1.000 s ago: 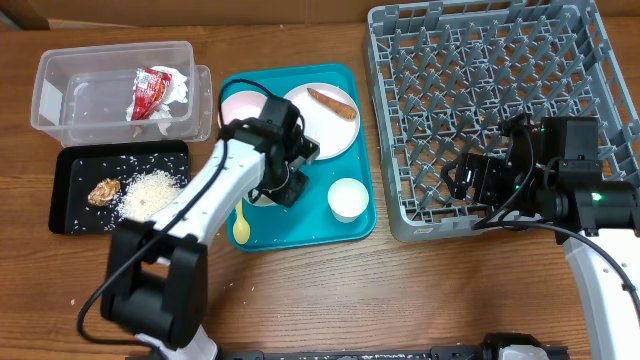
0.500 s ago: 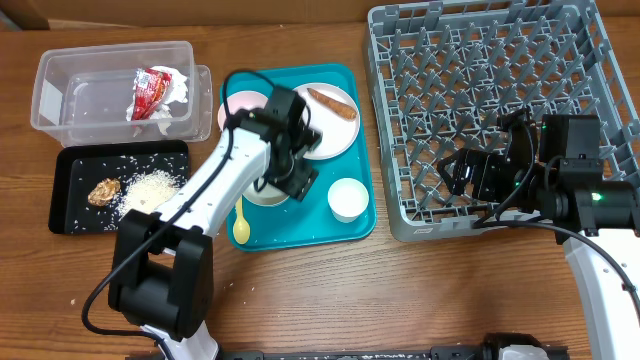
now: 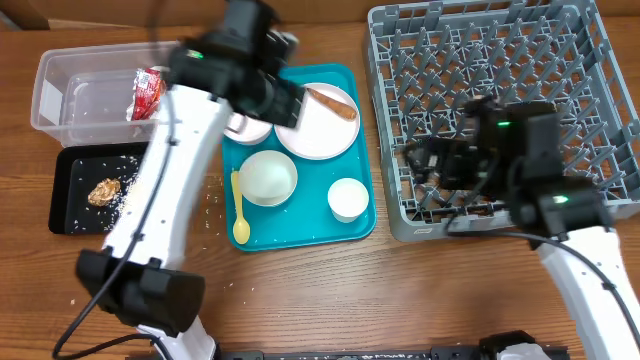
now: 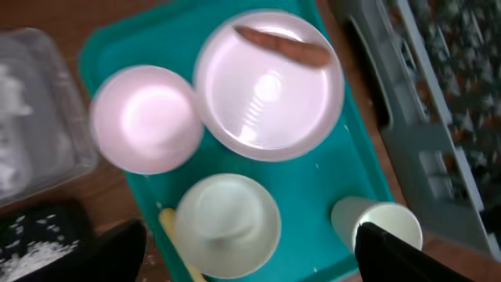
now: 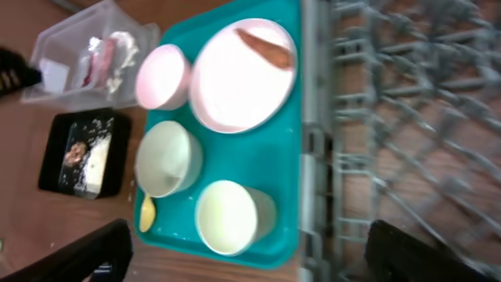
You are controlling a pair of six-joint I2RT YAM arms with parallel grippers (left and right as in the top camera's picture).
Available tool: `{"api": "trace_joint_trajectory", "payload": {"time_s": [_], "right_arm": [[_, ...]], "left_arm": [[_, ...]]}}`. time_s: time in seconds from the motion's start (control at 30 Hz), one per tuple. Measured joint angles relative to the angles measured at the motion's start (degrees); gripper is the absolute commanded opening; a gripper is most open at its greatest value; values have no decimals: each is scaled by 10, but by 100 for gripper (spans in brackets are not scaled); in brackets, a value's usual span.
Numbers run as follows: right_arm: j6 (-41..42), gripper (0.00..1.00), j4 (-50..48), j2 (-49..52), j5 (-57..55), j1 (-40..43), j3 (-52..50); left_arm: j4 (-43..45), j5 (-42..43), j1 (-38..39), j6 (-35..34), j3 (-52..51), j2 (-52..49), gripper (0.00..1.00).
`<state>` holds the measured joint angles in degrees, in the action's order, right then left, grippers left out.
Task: Sort waste into correct bins and load items into the dishwasher
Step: 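Move the left arm aside and reach the right gripper to the white bowl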
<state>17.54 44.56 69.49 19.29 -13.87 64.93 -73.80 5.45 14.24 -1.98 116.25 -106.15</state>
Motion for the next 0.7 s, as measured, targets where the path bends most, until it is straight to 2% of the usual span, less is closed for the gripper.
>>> {"api": "trace_joint_trajectory", "payload": {"time_s": [0.13,0.37,0.6,0.7], "right_arm": [[59,86,-81,46,-45,-107,0],[136,84,-197,189,-101,-240,11],[161,80,-206,328,-120,-272,84],[163,74,-209,368,-123,-271,114]], "left_arm": [[-6,1,-71,-22,19,0,89],[-20,4,-159,-35,19,0,89],[-30,5,-177,-37,19,0,89],[-30,6,-176,-37,19,0,89]]}}
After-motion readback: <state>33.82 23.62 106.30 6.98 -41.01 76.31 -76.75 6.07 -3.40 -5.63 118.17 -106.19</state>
